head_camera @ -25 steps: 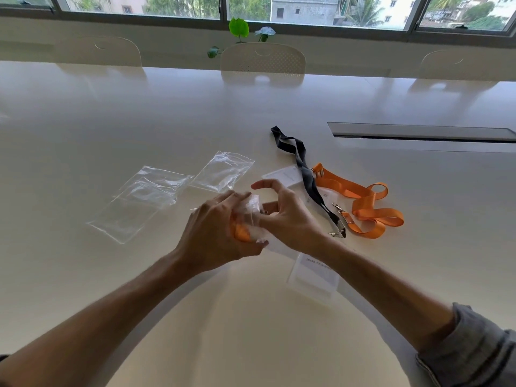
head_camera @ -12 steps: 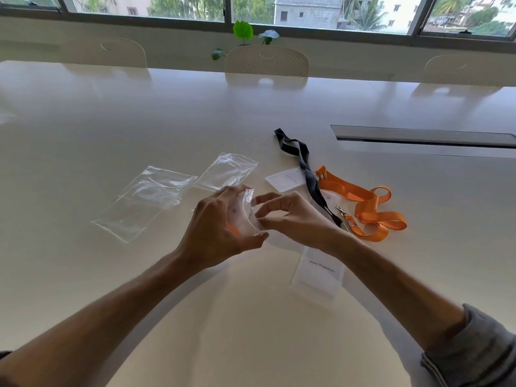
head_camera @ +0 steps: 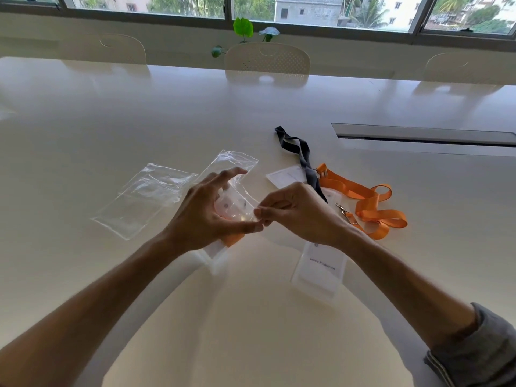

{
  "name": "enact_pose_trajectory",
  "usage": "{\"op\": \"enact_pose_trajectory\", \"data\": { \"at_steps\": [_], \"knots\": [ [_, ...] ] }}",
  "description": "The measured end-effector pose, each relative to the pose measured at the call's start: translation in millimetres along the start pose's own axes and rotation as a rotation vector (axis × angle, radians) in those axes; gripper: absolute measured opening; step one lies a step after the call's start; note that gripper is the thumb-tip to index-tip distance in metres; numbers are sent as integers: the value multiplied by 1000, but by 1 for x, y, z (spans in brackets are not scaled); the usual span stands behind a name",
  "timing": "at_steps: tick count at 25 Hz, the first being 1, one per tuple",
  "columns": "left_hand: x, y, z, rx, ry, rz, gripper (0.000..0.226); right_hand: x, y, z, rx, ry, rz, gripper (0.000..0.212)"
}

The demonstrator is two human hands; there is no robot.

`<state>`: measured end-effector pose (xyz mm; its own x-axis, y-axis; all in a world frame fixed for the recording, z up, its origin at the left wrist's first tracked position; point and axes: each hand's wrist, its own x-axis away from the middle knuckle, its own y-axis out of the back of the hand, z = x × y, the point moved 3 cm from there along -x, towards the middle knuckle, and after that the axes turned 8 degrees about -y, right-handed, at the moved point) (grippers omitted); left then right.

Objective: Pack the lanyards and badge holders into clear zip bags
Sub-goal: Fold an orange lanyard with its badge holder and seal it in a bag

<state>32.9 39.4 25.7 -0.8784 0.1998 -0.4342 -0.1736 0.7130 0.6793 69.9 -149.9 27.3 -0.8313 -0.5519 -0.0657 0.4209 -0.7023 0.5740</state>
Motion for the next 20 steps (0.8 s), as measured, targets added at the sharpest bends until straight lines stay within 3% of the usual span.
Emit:
{"op": "enact_pose_trajectory", "data": {
  "at_steps": [3,5,8,14,20],
  "knots": [
    [-2,4,7,410,116,108,46,0,8,2,5,28,-55,10],
    [-5,9,11,484,154,85,25,-1,13,5,65,41,-98,13],
    [-8,13,13,529,136,100,23,-1,21,8,116,42,-122,20],
    [-6,11,6,518,46,111,16,0,25,15,135,102,-26,15],
    [-6,14,16,486,113,105,2,-1,24,13,186,127,-46,12]
  ]
}}
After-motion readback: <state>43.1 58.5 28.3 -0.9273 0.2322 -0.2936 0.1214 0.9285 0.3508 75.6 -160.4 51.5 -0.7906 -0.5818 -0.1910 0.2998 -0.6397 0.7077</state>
